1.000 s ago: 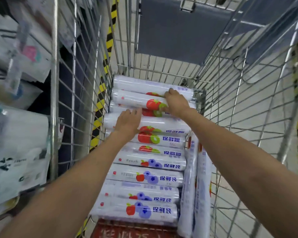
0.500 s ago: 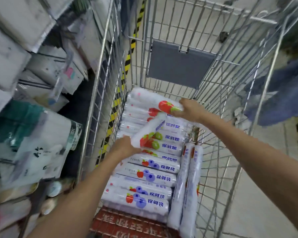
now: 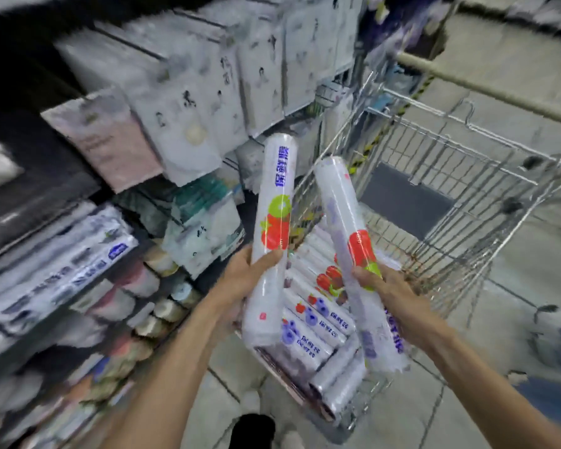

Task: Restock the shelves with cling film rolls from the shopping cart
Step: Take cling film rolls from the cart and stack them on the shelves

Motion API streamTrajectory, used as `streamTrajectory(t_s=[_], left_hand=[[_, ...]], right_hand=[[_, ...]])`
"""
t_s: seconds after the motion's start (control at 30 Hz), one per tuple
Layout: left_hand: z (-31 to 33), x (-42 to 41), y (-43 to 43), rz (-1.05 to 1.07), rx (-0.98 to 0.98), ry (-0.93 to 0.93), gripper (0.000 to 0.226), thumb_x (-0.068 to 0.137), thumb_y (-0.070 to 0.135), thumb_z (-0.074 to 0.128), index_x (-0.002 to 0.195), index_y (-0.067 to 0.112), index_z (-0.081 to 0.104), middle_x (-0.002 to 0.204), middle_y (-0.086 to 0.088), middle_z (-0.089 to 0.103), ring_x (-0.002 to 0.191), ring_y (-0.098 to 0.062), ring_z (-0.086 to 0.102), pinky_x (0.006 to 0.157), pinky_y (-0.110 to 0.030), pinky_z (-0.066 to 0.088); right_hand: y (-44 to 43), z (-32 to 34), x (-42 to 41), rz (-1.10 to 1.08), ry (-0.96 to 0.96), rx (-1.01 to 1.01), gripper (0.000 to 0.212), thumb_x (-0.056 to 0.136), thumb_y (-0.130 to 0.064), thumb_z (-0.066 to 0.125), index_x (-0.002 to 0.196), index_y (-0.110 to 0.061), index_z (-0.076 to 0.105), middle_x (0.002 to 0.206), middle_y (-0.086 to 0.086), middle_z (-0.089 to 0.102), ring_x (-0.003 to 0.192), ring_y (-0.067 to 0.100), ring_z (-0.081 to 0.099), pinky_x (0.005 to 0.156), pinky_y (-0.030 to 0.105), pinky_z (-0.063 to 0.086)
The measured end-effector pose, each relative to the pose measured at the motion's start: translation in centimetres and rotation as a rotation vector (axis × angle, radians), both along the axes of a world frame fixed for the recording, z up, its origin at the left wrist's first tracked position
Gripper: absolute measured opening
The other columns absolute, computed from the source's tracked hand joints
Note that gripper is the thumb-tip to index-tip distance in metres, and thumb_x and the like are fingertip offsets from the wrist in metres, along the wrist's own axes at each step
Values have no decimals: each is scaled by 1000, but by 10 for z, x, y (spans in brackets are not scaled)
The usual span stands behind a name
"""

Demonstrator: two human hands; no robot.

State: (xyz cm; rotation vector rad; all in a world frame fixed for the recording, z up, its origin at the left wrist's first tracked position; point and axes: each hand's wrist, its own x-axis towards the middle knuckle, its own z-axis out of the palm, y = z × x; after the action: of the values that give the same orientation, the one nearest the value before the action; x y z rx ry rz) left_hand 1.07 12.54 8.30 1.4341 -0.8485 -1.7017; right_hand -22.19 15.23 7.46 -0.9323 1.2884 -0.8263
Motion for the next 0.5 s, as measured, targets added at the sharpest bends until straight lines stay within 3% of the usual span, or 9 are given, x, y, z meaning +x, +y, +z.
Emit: streamTrajectory(t_s=[0.07,0.13,0.2,0.3,0.37,0.43,0.5], left_hand=[[30,24,30,104,-34,13,15,90,12,57,104,8,56,63,2,71,51,-11,65,48,-22,52],[54,56,62,222,-49,-7,16,89,13,58,105,9,59,67,3,71,55,-10,65,53,-23,53],[76,92,99,342,-49,-26,23,87,16,61,108,6,62,71,-2,71,58,-14,65,57,-26,53],[105,150,164,494,-89,-67,29,84,22,65,108,8,59,78,-7,69,62,-17,64,56,-27,50],[125,183,213,562,-167,-101,29,78,26,69,102,12,61,71,1,69,58,-10,63,52,-22,48],[141,216,262,614,-213,-149,32,69,26,72,97,18,60,69,7,70,60,-6,64,54,-21,49],[151,250,310,678,-220,-197,33,69,17,75,98,18,58,70,6,70,62,-8,64,57,-24,49]], right_hand=[[18,21,36,35,-51,-4,78,56,-53,82,103,4,58,78,11,69,67,23,66,63,32,54],[36,39,71,93,-67,-34,91,39,-63,85,100,-1,60,78,12,68,69,24,65,67,36,52],[51,54,106,167,-105,-66,88,35,-61,86,100,-5,62,80,11,70,73,24,65,71,38,50],[76,80,167,268,-189,-53,69,42,-38,88,102,-12,63,78,0,72,79,21,65,76,36,49],[93,93,213,359,-161,-86,86,23,-56,88,90,-9,62,71,0,68,72,18,61,68,31,49],[116,105,260,446,-145,-119,103,0,-70,80,81,-9,60,75,7,64,74,22,58,71,36,49],[143,117,306,530,-163,-145,107,-1,-69,81,85,-9,62,81,9,67,76,23,61,72,32,53]])
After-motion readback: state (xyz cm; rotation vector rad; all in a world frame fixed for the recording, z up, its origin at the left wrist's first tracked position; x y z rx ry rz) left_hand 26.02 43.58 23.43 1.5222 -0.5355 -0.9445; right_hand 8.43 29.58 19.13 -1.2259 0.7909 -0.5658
